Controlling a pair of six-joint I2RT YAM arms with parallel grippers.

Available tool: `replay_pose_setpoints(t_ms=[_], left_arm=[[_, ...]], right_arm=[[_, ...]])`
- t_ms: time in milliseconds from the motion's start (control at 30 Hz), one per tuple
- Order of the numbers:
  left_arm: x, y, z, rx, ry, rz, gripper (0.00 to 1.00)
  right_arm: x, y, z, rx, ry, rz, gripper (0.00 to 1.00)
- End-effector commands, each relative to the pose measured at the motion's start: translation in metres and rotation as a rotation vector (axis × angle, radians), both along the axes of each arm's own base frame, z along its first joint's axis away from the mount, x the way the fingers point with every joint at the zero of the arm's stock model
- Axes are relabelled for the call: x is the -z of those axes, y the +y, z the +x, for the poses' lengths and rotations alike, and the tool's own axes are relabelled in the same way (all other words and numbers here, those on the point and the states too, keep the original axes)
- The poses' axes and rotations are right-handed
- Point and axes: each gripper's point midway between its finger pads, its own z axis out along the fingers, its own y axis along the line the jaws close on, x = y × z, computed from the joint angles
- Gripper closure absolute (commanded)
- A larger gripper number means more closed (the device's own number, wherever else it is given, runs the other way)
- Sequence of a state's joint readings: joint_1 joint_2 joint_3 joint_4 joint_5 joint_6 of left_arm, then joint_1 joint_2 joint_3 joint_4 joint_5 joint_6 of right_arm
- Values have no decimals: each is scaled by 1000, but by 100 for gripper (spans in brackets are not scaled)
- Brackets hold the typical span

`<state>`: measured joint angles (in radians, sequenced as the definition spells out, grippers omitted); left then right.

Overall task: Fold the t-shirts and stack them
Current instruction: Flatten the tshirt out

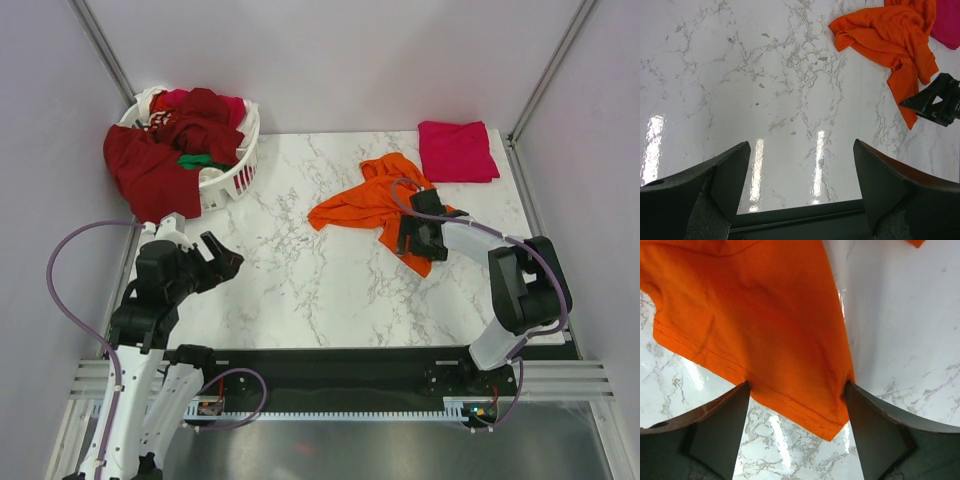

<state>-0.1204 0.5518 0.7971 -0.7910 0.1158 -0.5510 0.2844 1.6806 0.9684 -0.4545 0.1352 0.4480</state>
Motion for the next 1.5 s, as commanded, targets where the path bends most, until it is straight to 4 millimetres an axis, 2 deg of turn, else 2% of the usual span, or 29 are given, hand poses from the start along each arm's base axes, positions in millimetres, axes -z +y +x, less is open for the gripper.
replay_pose_setpoints(t_ms=[0,100,133,167,200,233,267,300,333,367,400,433,467,500,533,600,633,667,700,767,800,867,967,1000,1133,1167,1267,1467], left_arm=[[0,-2,7,27,-16,22,9],[6,-4,12,36,17,20,12],[6,-6,16,45,17,18,12],[5,-8,20,51,18,18,12],[13,-11,28,56,58,21,13],[15,-17,33,69,68,21,13],[19,-23,46,77,82,23,13],[22,-33,50,98,87,37,13],[26,-40,57,100,102,43,14],[18,-49,70,108,69,47,14],[35,-54,83,101,121,92,13],[38,-70,88,137,121,121,14],[25,-83,104,152,76,128,11],[32,-95,113,172,89,151,9],[43,-108,132,187,124,167,8],[56,-126,155,218,151,164,8],[84,-134,166,240,213,191,8],[73,-144,182,251,181,183,9],[74,-150,192,262,170,189,10],[86,-162,214,287,174,217,12],[90,-166,221,300,176,226,13],[102,-173,238,330,174,259,14],[109,-181,254,349,166,278,14],[120,-184,256,360,187,276,14],[127,-187,260,344,204,259,20],[131,-186,257,343,214,259,26],[133,-182,248,344,228,261,34],[140,-177,225,378,266,249,38]], right_arm=[[20,2,-20,6,50,30,16],[23,6,-20,4,44,50,35],[25,8,-18,-1,44,58,55],[25,11,-17,-8,43,76,68],[25,13,-17,-17,43,85,80],[23,15,-14,-22,33,96,100],[20,17,-14,-23,28,106,100],[17,17,-15,-24,20,109,100],[6,17,-12,-22,-12,116,100],[0,16,-12,-19,-31,116,100],[-4,10,-16,-4,-36,89,100],[-19,7,-15,9,-79,89,100],[-25,4,-15,18,-98,82,100],[-26,0,-22,25,-100,74,100],[-37,1,-23,25,-135,90,100],[-35,4,-34,8,-124,119,100],[-37,10,-38,-14,-121,153,100],[-35,13,-42,-23,-113,167,100],[-32,12,-48,-27,-99,172,100],[-36,20,-57,-46,-96,226,100],[-33,20,-65,-52,-82,235,100],[-38,21,-71,-61,-98,249,100],[-39,21,-78,-76,-95,258,100],[-41,23,-77,-82,-97,267,100],[-41,24,-74,-94,-83,259,100],[-40,24,-75,-95,-80,258,100],[-39,23,-74,-96,-78,254,100],[-34,23,-74,-95,-67,247,100]])
